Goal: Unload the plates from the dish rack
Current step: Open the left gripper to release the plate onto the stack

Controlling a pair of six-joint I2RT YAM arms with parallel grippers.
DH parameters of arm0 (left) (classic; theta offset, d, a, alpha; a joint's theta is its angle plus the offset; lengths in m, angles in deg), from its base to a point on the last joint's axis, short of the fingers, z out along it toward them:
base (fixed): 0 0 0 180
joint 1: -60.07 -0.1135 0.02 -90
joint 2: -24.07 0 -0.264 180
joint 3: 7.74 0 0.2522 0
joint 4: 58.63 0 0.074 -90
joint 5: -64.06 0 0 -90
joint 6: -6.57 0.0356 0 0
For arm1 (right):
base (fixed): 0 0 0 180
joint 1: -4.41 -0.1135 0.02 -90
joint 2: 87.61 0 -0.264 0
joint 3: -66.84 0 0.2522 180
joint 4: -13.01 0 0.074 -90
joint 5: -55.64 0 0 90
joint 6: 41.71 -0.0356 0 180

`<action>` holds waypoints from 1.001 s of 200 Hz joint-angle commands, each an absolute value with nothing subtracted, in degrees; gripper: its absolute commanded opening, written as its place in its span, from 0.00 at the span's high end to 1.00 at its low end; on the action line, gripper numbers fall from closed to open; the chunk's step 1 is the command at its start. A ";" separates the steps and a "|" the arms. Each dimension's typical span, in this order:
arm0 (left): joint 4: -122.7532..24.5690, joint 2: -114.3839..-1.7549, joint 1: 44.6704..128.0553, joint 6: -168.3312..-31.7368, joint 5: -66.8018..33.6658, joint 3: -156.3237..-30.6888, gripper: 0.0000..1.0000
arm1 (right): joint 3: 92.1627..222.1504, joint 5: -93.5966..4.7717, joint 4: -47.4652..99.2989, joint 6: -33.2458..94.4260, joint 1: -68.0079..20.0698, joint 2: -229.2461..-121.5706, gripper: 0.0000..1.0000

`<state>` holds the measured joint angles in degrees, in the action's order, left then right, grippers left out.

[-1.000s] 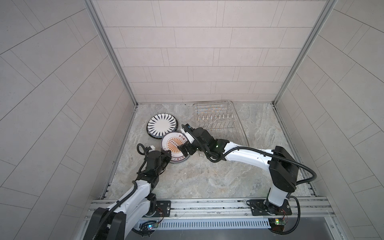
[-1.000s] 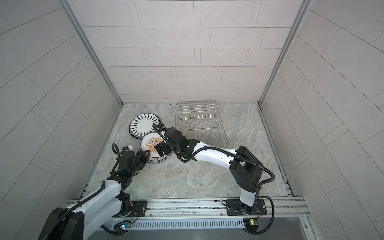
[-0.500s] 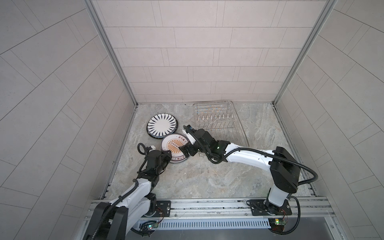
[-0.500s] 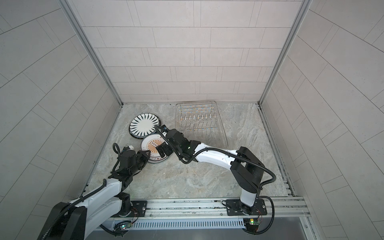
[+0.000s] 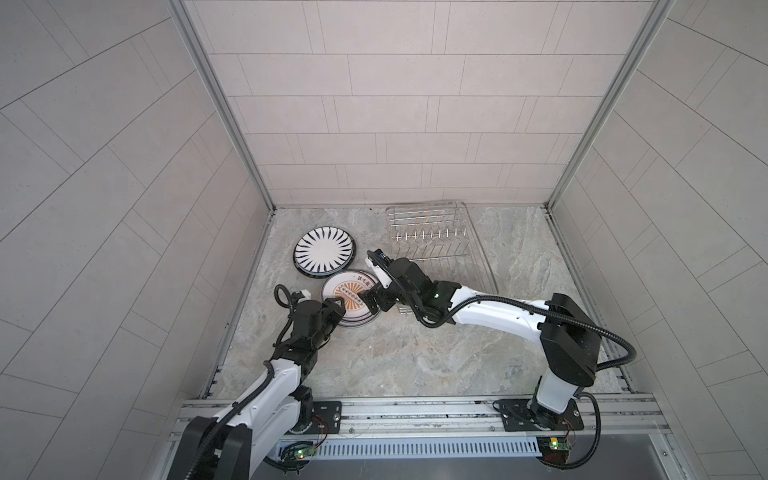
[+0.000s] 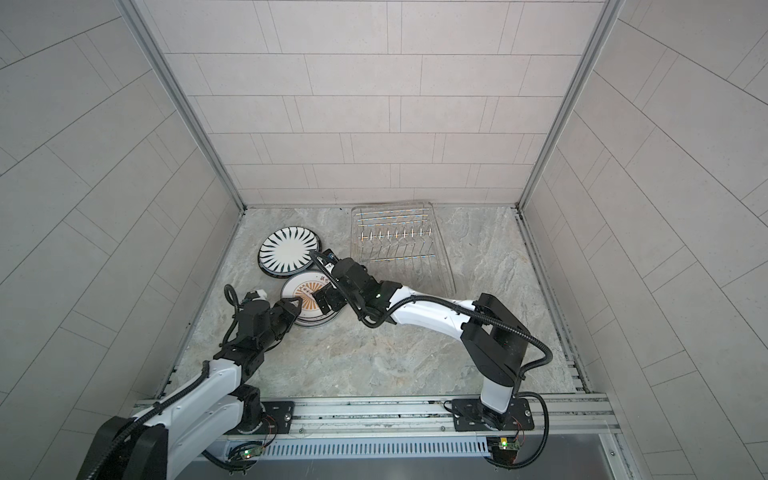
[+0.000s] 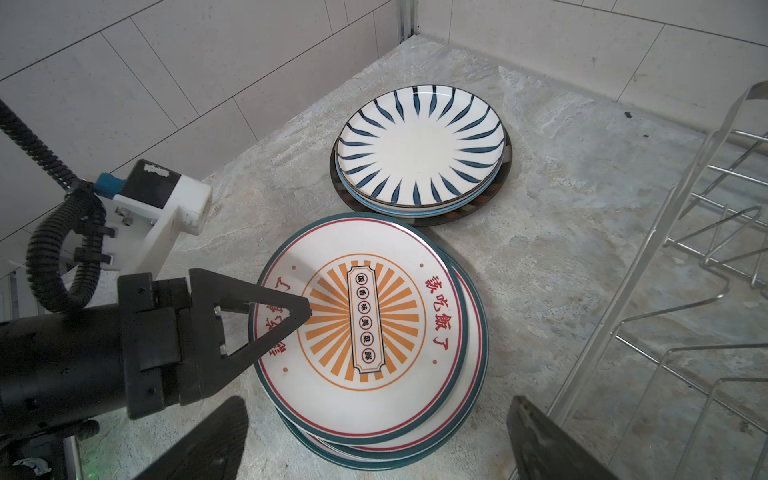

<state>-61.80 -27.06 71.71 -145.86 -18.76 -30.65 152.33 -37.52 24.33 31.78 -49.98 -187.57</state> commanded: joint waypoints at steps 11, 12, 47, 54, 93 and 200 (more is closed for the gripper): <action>-60.30 -25.61 71.40 -144.34 -20.13 -32.58 0.51 | 151.70 -36.64 23.77 31.76 -50.44 -185.76 0.01; -60.23 -25.60 71.41 -144.29 -20.18 -32.58 0.51 | 151.70 -36.64 23.78 31.76 -50.44 -185.77 0.01; -59.91 -25.08 71.42 -144.79 -20.04 -32.29 0.45 | 153.52 -36.75 25.35 31.72 -50.46 -187.24 0.00; -60.60 -25.14 71.49 -145.07 -19.73 -32.08 0.44 | 153.68 -36.67 25.46 31.68 -50.43 -187.38 0.00; -60.52 -25.30 71.53 -144.78 -20.01 -32.22 0.44 | 153.90 -36.03 25.21 31.34 -50.43 -188.07 0.01; -56.06 -23.91 72.08 -141.58 -22.33 -33.65 0.44 | 153.53 -33.77 25.19 30.93 -50.12 -188.06 0.01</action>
